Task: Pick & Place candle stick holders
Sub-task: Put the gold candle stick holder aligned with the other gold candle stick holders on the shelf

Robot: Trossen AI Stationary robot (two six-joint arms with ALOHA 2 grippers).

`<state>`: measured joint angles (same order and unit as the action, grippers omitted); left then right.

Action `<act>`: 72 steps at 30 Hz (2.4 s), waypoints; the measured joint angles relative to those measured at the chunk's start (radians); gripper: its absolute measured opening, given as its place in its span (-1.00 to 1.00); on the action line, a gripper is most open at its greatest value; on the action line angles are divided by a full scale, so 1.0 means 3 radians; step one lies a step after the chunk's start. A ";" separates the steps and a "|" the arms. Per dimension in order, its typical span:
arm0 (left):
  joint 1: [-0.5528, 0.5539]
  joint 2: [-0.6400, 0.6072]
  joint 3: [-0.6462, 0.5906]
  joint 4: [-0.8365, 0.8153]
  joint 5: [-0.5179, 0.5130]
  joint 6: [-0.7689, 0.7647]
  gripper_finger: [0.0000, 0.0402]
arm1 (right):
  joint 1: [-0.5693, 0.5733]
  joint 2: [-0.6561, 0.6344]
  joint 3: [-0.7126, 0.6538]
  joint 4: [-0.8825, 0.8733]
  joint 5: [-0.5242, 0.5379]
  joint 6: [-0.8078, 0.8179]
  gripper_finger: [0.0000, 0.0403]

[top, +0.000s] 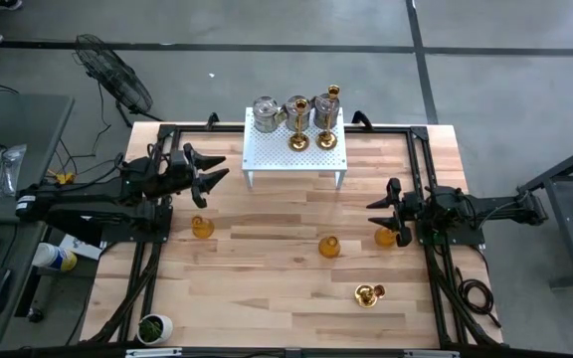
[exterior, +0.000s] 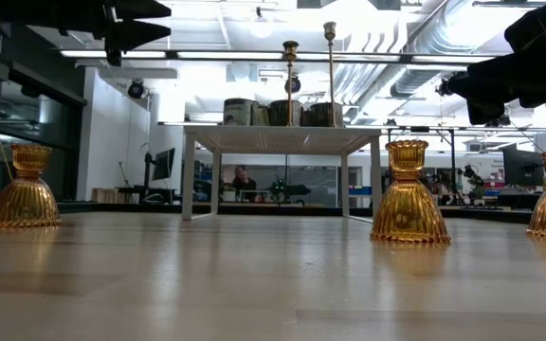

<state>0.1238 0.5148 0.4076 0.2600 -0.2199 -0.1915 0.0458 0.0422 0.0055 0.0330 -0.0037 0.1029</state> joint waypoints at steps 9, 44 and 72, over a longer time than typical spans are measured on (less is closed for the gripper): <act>0.0000 0.0000 0.0000 -0.0001 0.0001 0.0005 -0.07 | -0.0001 0.0000 0.0000 0.0031 -0.0183 0.0635 -0.18; 0.0001 -0.0001 0.0001 -0.0005 0.0181 0.0010 -0.07 | 0.0128 0.1035 0.1603 -0.1127 0.0087 0.0289 -0.18; 0.0001 0.0000 0.0003 -0.0008 0.0181 0.0010 -0.07 | 0.2014 0.1896 0.1827 -0.1494 -0.0318 0.1592 -0.18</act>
<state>0.1242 0.5148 0.4084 0.2577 -0.1658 -0.1886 0.6501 0.6109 0.5537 -0.4152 -0.0991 0.5804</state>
